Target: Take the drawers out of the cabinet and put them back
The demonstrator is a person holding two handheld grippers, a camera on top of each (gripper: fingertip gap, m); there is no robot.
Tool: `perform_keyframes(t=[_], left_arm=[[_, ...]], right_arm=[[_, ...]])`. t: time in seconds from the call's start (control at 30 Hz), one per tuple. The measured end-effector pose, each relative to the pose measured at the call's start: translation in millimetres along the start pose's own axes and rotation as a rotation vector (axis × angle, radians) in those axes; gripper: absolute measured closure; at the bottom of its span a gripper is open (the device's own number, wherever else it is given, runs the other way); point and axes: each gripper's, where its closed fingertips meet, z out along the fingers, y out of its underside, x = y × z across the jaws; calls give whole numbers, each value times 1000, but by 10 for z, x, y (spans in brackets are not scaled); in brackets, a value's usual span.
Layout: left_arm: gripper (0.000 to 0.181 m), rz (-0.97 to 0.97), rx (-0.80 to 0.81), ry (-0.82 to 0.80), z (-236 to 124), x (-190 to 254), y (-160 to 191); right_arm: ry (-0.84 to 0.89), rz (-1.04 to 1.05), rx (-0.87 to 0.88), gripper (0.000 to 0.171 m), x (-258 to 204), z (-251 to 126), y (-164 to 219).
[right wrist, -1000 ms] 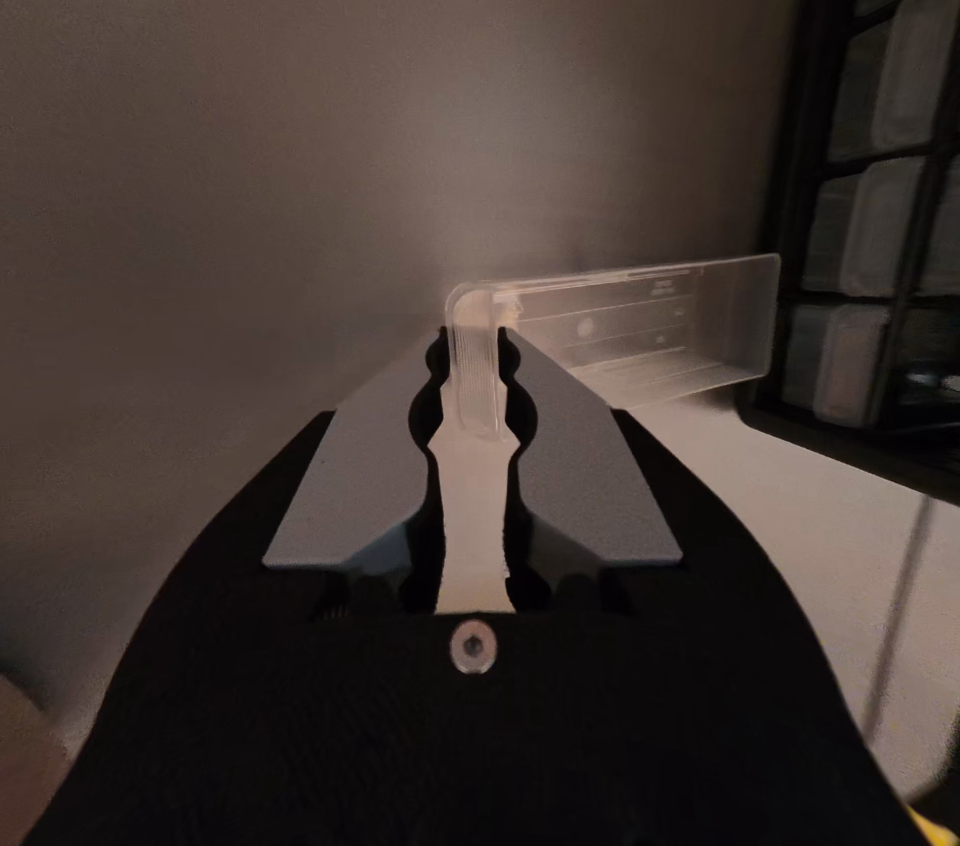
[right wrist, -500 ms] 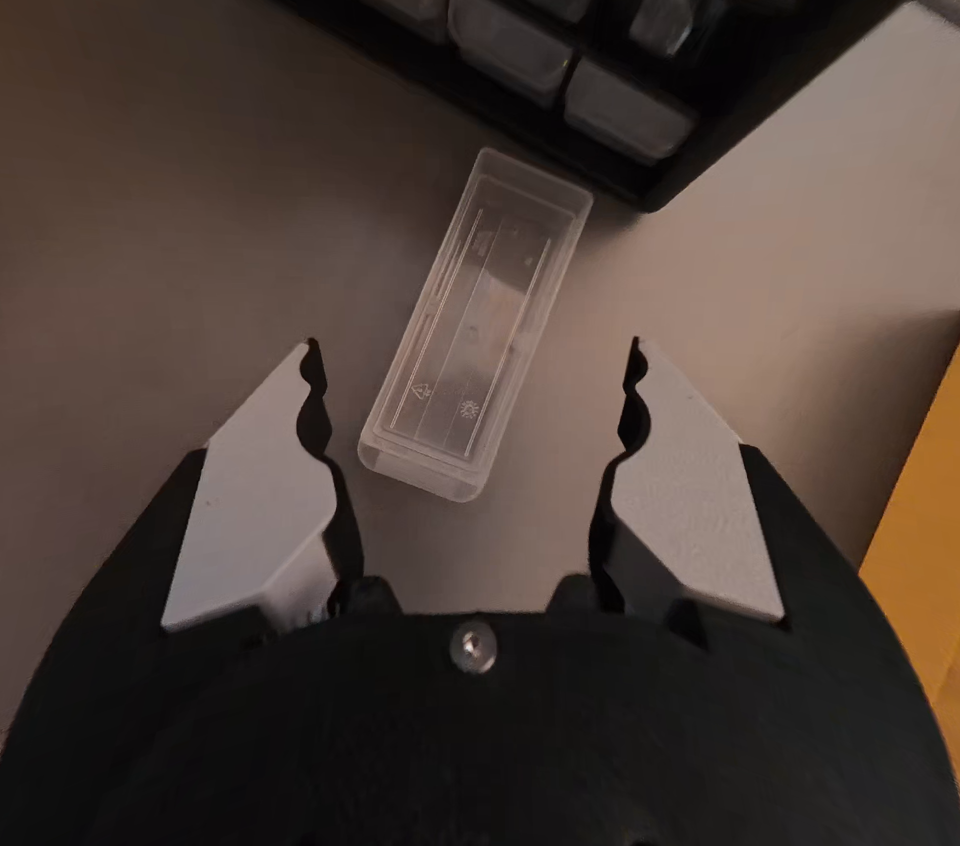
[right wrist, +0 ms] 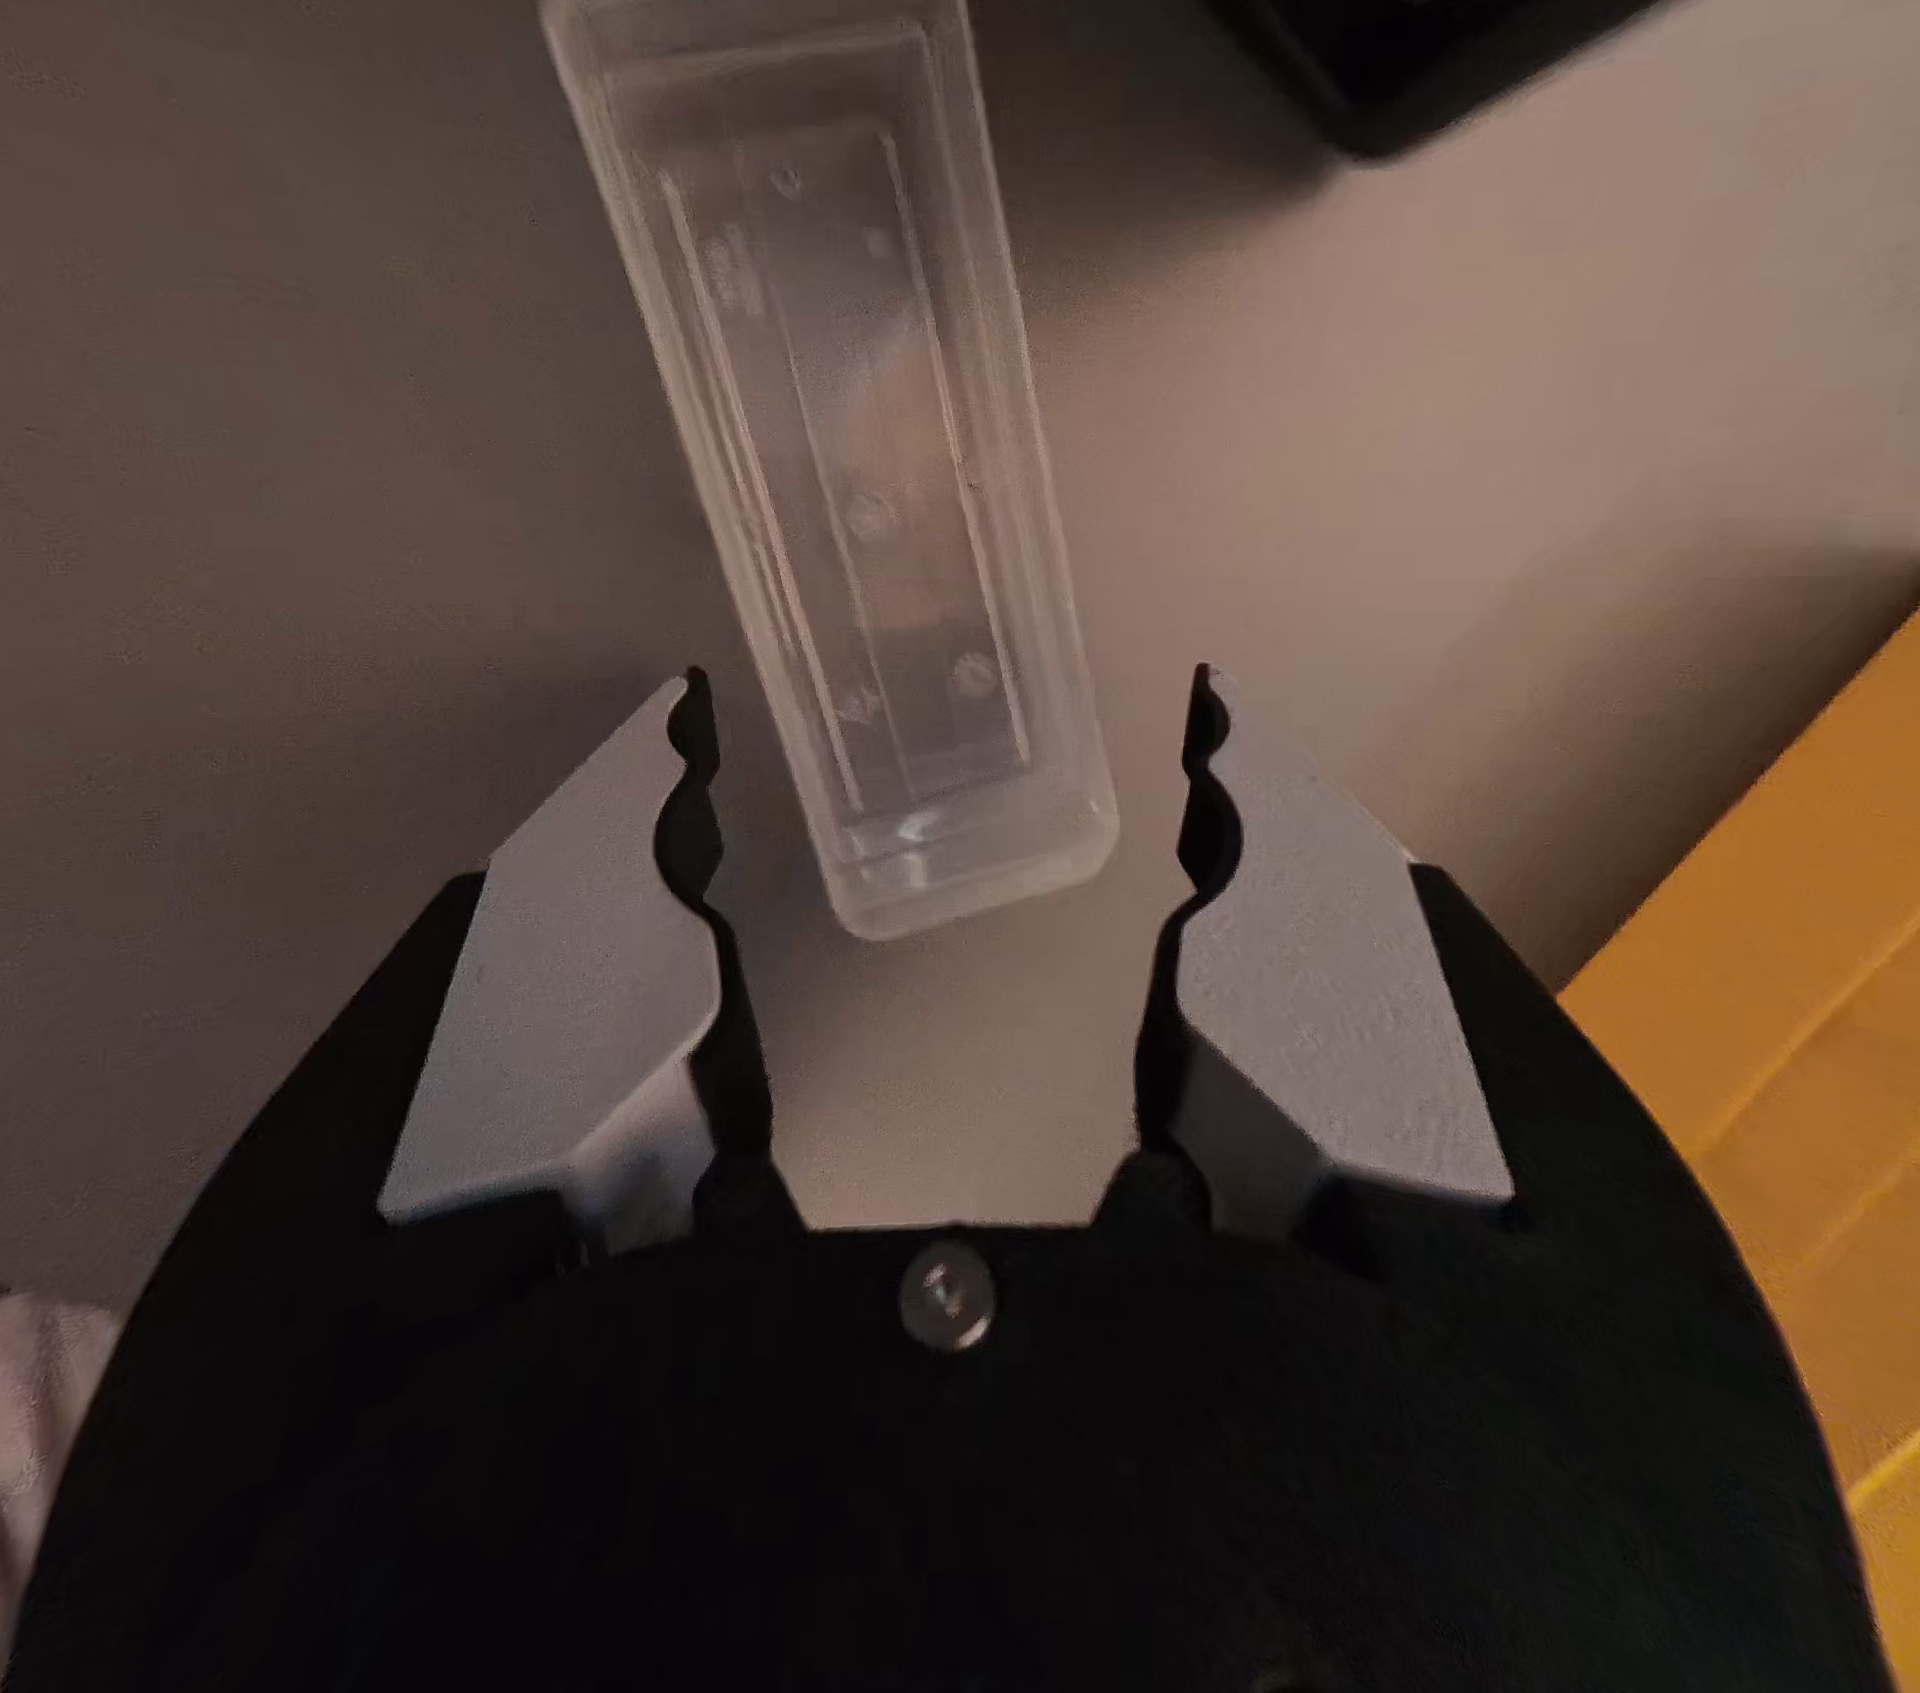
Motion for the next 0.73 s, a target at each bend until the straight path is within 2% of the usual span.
perform_keyframes(t=[0.03, 0.1, 0.2, 0.27, 0.33, 0.57, 0.73], left_arm=[[181, 0, 0, 0, -1, 0, 0], [181, 1, 0, -1, -1, 1, 0], [181, 1, 1, -2, -2, 1, 0], [181, 1, 1, -2, -1, 1, 0], [181, 0, 1, -2, -1, 0, -1], [181, 1, 0, -6, 0, 0, 0], [181, 2, 0, -7, 0, 0, -1]], right_arm=[[-43, -70, 31, 83, -48, -4, -91], [-113, -213, 67, 84, -120, 32, -240], [-144, -373, 10, 88, -120, 151, -279], [-139, -407, -89, 100, -110, 189, -187], [-116, -454, -111, 105, -105, 207, -176], [-134, -485, -57, 111, -122, 171, -219], [-113, -601, -37, 109, -125, 165, -157]])
